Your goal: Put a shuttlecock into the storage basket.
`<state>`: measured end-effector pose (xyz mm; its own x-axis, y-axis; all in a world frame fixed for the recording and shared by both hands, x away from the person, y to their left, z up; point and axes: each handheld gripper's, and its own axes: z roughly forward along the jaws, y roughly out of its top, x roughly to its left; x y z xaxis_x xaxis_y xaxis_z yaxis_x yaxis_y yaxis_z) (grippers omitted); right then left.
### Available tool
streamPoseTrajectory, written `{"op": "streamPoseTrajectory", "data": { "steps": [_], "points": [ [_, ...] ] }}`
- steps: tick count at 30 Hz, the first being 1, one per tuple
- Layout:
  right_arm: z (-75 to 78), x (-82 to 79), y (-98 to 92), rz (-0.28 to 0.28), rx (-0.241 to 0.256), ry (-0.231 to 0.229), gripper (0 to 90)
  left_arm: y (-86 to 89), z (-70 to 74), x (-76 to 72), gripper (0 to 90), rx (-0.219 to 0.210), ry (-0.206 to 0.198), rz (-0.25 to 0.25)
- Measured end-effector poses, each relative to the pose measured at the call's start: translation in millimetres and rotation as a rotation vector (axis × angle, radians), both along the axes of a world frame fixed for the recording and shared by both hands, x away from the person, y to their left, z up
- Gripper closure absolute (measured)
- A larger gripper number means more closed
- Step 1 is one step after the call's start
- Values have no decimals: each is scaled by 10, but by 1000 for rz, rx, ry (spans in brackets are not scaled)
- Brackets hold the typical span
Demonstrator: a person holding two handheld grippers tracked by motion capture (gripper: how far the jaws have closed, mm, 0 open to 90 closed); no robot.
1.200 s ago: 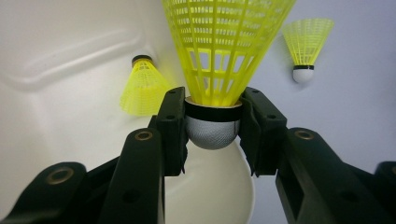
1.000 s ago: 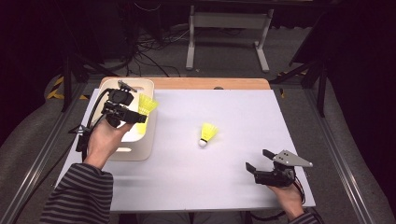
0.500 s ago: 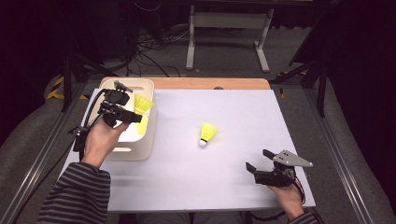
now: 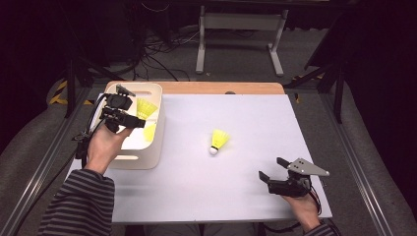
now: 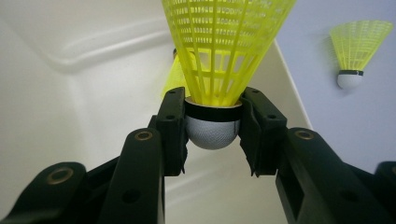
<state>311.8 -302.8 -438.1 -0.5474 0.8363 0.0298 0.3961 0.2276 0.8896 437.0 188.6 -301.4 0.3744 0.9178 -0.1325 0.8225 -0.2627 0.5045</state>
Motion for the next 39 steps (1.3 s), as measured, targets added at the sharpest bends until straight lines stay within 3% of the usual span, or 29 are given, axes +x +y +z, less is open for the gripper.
{"op": "streamPoseTrajectory", "data": {
  "steps": [17,39],
  "points": [
    [-4,2,3,-1,0,3,134,133,-131,154,639,11,23,64],
    [0,-1,-5,-3,1,2,134,206,-249,293,634,36,51,106]
  ]
}}
